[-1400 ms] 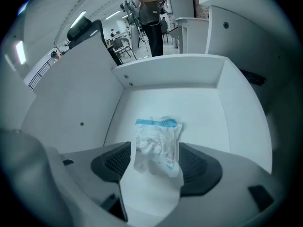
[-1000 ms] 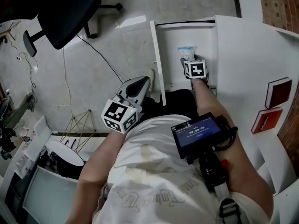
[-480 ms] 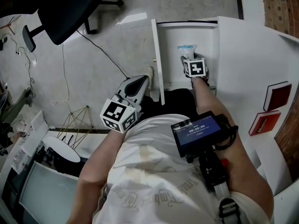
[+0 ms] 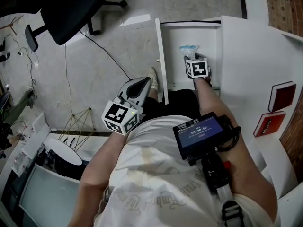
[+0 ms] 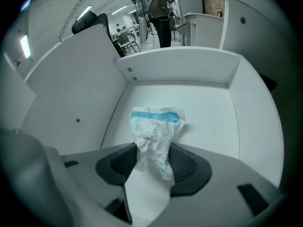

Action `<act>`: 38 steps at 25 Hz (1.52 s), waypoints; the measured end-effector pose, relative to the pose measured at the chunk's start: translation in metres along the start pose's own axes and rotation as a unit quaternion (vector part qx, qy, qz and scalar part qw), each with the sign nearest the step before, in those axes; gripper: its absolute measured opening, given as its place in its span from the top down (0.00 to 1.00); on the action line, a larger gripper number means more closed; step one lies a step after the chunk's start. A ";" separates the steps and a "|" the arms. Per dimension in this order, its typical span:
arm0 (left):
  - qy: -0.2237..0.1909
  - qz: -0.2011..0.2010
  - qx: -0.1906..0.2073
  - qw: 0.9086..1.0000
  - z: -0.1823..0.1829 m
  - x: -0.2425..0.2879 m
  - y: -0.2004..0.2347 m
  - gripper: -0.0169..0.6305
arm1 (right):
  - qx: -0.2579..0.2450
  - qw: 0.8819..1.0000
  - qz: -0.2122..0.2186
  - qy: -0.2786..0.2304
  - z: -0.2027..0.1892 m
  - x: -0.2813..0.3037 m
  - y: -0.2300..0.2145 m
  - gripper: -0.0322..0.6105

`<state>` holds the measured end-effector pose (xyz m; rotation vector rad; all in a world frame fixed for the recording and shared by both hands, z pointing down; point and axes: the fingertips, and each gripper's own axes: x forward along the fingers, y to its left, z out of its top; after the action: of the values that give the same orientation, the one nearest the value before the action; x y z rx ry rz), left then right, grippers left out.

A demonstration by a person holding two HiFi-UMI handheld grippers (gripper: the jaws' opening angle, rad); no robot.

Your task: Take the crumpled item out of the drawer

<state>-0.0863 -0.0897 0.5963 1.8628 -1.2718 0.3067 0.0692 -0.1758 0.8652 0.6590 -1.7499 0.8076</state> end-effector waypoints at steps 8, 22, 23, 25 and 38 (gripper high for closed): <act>-0.007 -0.007 0.007 1.000 -0.006 -0.009 -0.003 0.94 | -0.005 1.000 -0.013 -0.006 -0.002 -0.008 0.003 0.60; -0.037 -0.020 0.032 0.999 0.004 -0.028 -0.011 0.94 | -0.037 0.998 -0.017 -0.037 0.004 -0.044 0.024 0.60; -0.039 -0.021 0.035 0.998 0.004 -0.029 -0.013 0.94 | -0.038 0.998 -0.016 -0.041 0.005 -0.048 0.026 0.60; -0.043 -0.023 0.037 0.998 0.005 -0.032 -0.014 0.94 | -0.041 0.998 -0.013 -0.051 0.007 -0.055 0.029 0.60; -0.070 -0.042 0.060 0.995 0.014 -0.046 -0.026 0.94 | -0.038 0.993 -0.002 -0.115 0.018 -0.101 0.052 0.61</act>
<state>-0.0883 -0.0671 0.5471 2.0644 -1.2884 0.2148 0.0492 -0.1529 0.7541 0.7263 -1.9776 0.6796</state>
